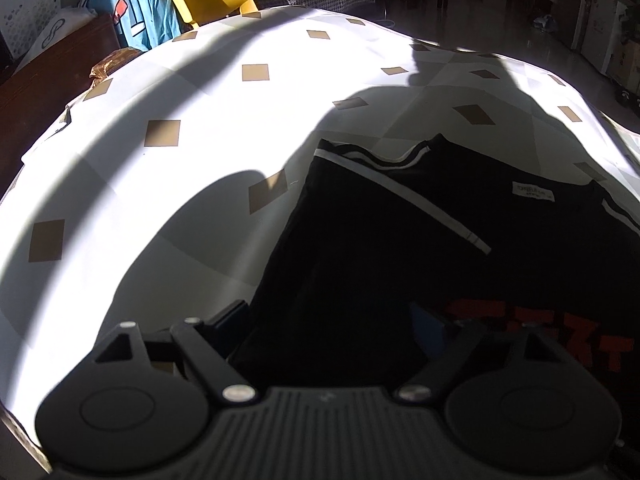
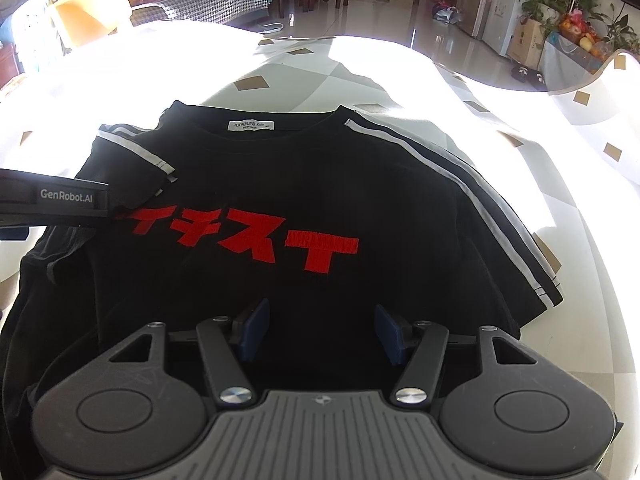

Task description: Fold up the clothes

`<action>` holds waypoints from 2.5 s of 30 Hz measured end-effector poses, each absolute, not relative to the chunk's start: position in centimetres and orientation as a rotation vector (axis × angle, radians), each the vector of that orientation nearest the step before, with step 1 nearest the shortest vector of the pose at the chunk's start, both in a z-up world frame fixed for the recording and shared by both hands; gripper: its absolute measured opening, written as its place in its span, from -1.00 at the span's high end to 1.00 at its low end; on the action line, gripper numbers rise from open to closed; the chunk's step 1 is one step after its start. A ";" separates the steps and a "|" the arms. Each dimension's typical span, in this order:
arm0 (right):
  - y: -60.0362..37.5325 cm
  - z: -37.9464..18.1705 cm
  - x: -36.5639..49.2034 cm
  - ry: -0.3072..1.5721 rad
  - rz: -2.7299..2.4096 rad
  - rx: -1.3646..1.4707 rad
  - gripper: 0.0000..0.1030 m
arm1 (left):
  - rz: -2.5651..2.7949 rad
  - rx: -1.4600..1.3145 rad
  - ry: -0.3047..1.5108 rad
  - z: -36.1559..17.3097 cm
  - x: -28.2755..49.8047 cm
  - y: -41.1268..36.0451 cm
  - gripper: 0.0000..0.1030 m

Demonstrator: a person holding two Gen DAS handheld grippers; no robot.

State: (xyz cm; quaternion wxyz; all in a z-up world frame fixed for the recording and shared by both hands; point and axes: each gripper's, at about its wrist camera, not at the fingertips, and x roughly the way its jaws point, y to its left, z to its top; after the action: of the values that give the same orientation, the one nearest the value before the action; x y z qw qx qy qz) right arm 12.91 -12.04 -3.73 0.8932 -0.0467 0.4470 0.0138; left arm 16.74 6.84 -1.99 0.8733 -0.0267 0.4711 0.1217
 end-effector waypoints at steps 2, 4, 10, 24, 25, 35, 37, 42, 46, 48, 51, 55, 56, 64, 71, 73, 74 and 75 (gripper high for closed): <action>-12.0 -3.7 12.9 0.926 0.027 -0.098 -0.10 | 0.240 -0.103 0.991 -2.2 16.8 7.3 -0.42; -12.0 -3.7 12.9 0.925 0.026 -0.101 -0.10 | 0.223 -0.124 0.985 -2.0 16.8 7.4 -0.15; -11.9 -3.7 12.8 0.922 0.022 -0.111 -0.10 | 0.240 -0.181 0.960 -1.3 16.4 8.5 0.16; -11.7 -3.7 12.7 0.913 0.017 -0.119 -0.10 | 0.317 -0.292 0.969 -1.2 15.9 12.1 0.20; -11.7 -3.7 12.7 0.912 0.016 -0.118 -0.10 | 0.289 -0.301 0.966 -1.1 15.9 11.8 0.20; -11.9 -3.7 12.5 0.906 0.013 -0.109 -0.10 | 0.177 -0.158 0.895 -0.4 16.3 7.2 -0.70; -11.9 -3.7 12.6 0.908 0.011 -0.102 -0.10 | 0.168 -0.128 0.891 -0.5 16.6 6.4 -0.73; -12.0 -3.7 12.6 0.910 0.001 -0.086 -0.11 | 0.156 -0.096 0.909 -1.2 17.3 5.3 -0.75; -11.9 -3.7 12.6 0.913 -0.003 -0.081 -0.12 | 0.148 -0.063 0.937 -2.1 17.9 4.2 -0.75; -11.9 -3.7 12.6 0.916 -0.003 -0.079 -0.12 | 0.162 -0.049 0.950 -2.5 18.1 3.9 -0.75; -11.9 -3.6 12.8 0.923 -0.006 -0.080 -0.12 | 0.175 -0.077 0.969 -2.9 18.4 4.1 -0.63; -11.9 -3.4 13.2 0.948 -0.012 -0.077 -0.12 | 0.182 -0.096 0.962 -2.7 18.3 4.6 -0.29; -11.8 -3.4 13.3 0.955 -0.013 -0.079 -0.12 | 0.184 -0.100 0.960 -2.6 18.2 4.8 -0.23; -10.1 -2.3 13.3 0.903 0.009 -0.150 -0.11 | 0.209 -0.180 0.963 -2.0 18.0 6.9 0.32; -8.9 -1.7 13.6 0.889 0.124 -0.096 -0.10 | 0.252 -0.220 0.971 -1.7 17.7 8.6 0.32; -8.4 -2.6 14.2 0.945 0.148 -0.112 -0.10 | 0.261 -0.225 0.970 -1.6 17.6 9.1 0.32; -8.1 -3.3 14.5 0.983 0.138 -0.124 -0.10 | 0.267 -0.225 0.969 -1.5 17.5 9.2 0.32; -8.0 -3.6 14.5 0.988 0.130 -0.133 -0.11 | 0.273 -0.227 0.967 -1.4 17.5 9.5 0.32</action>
State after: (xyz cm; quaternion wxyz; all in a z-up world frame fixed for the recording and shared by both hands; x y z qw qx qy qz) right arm 14.52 -8.03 -3.65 0.8762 -0.0636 0.4736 0.0623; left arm 17.49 9.46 -1.43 0.8702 -0.1087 0.4625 0.1305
